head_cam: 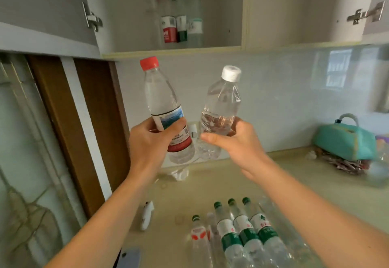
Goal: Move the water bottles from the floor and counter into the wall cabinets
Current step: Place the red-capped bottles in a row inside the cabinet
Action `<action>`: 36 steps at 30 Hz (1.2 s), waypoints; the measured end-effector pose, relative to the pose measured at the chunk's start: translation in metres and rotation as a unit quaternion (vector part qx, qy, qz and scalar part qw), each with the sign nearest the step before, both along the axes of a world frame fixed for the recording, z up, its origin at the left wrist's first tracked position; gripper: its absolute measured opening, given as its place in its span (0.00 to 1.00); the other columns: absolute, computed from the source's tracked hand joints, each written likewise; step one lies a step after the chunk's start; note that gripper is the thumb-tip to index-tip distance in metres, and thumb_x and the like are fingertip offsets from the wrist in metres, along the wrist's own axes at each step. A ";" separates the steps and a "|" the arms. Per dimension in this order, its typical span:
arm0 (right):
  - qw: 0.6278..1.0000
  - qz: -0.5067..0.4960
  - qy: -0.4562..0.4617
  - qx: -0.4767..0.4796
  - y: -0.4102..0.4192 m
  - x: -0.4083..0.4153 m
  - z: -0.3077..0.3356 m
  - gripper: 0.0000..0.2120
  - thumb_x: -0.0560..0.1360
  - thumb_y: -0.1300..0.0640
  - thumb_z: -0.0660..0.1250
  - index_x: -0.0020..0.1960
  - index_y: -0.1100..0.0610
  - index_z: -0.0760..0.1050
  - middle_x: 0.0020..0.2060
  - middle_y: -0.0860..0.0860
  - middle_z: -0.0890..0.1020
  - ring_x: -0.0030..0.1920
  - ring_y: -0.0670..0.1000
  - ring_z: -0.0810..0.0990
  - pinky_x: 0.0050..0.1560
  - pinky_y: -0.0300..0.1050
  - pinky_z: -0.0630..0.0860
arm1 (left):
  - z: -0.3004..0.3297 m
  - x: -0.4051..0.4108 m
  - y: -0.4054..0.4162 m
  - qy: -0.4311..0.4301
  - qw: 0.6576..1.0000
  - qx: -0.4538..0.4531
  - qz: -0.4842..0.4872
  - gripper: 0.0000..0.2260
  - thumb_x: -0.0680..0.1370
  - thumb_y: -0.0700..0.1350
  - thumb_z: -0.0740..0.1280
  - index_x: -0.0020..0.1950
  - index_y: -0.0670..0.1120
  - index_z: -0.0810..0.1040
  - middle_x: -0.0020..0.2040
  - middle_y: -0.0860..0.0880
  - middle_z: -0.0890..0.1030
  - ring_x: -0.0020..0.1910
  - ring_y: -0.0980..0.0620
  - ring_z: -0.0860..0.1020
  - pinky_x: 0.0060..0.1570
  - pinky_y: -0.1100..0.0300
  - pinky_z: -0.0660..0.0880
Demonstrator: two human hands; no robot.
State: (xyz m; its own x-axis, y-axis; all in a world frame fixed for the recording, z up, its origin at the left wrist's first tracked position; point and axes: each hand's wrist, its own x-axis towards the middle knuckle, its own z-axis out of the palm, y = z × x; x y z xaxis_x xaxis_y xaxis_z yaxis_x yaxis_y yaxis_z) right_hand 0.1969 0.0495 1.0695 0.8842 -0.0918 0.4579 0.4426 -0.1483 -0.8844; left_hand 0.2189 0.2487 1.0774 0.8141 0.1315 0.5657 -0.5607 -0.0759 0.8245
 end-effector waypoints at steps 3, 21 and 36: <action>0.999 0.009 -0.033 -0.012 -0.015 0.027 0.040 0.21 0.66 0.58 0.82 0.56 0.50 0.80 0.48 0.43 0.87 0.50 0.43 0.86 0.52 0.41 0.81 | 0.040 0.021 -0.018 -0.008 1.000 -0.011 0.014 0.08 0.68 0.55 0.79 0.43 0.61 0.81 0.41 0.67 0.84 0.42 0.68 0.82 0.36 0.72 0.76; 0.984 0.045 -0.172 -0.029 -0.080 0.162 0.228 0.22 0.69 0.56 0.80 0.60 0.46 0.79 0.51 0.44 0.86 0.52 0.45 0.85 0.56 0.53 0.81 | 0.225 0.161 -0.055 -0.082 0.994 -0.011 0.071 0.10 0.68 0.55 0.79 0.45 0.58 0.81 0.41 0.60 0.84 0.38 0.63 0.83 0.33 0.69 0.74; 0.978 -0.158 -0.076 -0.110 -0.079 0.300 0.256 0.19 0.75 0.49 0.75 0.62 0.51 0.76 0.49 0.47 0.85 0.44 0.46 0.84 0.37 0.40 0.81 | 0.264 0.316 -0.055 0.025 0.994 0.105 -0.032 0.13 0.70 0.57 0.78 0.49 0.53 0.82 0.46 0.53 0.86 0.47 0.51 0.84 0.55 0.51 0.80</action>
